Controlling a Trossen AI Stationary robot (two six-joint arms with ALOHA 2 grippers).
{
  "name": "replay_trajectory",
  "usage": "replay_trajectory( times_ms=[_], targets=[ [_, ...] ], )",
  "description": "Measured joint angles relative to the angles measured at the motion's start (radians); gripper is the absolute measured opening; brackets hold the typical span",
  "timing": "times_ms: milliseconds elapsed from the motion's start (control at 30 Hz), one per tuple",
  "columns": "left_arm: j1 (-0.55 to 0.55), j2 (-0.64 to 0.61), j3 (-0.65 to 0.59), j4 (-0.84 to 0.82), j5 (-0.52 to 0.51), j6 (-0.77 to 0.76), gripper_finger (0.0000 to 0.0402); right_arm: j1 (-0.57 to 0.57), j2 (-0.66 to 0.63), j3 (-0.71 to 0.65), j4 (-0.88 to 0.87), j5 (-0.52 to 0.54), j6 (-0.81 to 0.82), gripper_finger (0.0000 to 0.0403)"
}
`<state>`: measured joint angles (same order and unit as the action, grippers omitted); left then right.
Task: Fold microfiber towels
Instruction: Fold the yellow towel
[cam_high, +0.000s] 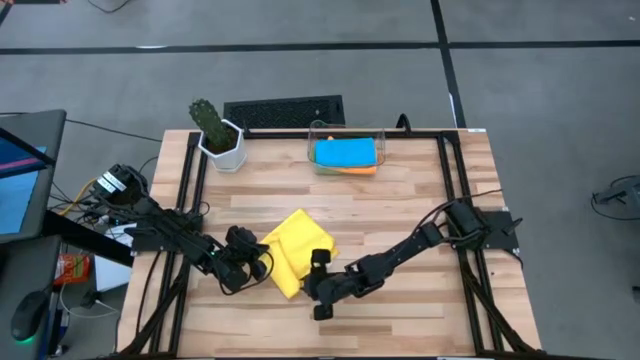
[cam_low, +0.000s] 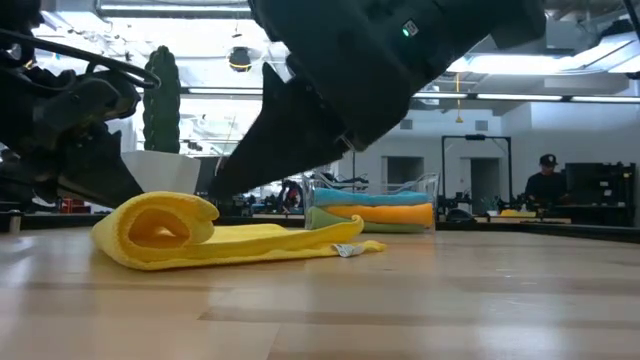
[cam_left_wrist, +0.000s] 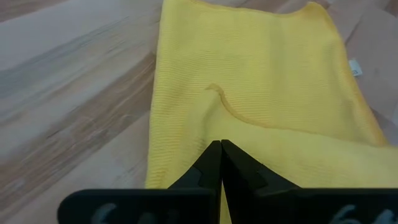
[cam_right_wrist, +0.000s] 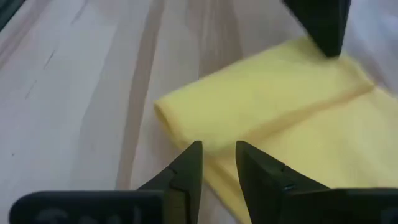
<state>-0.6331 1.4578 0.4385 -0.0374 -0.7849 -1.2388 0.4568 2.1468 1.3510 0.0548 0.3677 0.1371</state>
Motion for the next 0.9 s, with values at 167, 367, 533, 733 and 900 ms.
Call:
replay_trajectory(
  times_ms=[167, 367, 533, 733, 900],
  targets=[
    [0.0, 0.0, 0.0, -0.001, 0.009, 0.0, 0.0, 0.002, 0.0, 0.0, -0.004, -0.026, -0.043, 0.013],
    [0.0, 0.0, 0.0, -0.004, 0.013, -0.008, 0.0, 0.02, 0.0, 0.013, -0.034, -0.029, -0.018, 0.0177],
    [0.0, 0.0, 0.0, -0.009, 0.013, -0.01, 0.0, 0.038, 0.01, 0.08, -0.044, -0.001, -0.09, 0.0235],
    [0.0, 0.0, 0.0, -0.01, 0.013, -0.022, 0.0, 0.018, 0.02, 0.095, -0.063, 0.035, -0.128, 0.0255],
    [0.0, 0.0, 0.0, -0.01, 0.013, -0.022, 0.0, 0.012, 0.021, 0.094, -0.076, 0.022, -0.16, 0.0255]
  ],
)
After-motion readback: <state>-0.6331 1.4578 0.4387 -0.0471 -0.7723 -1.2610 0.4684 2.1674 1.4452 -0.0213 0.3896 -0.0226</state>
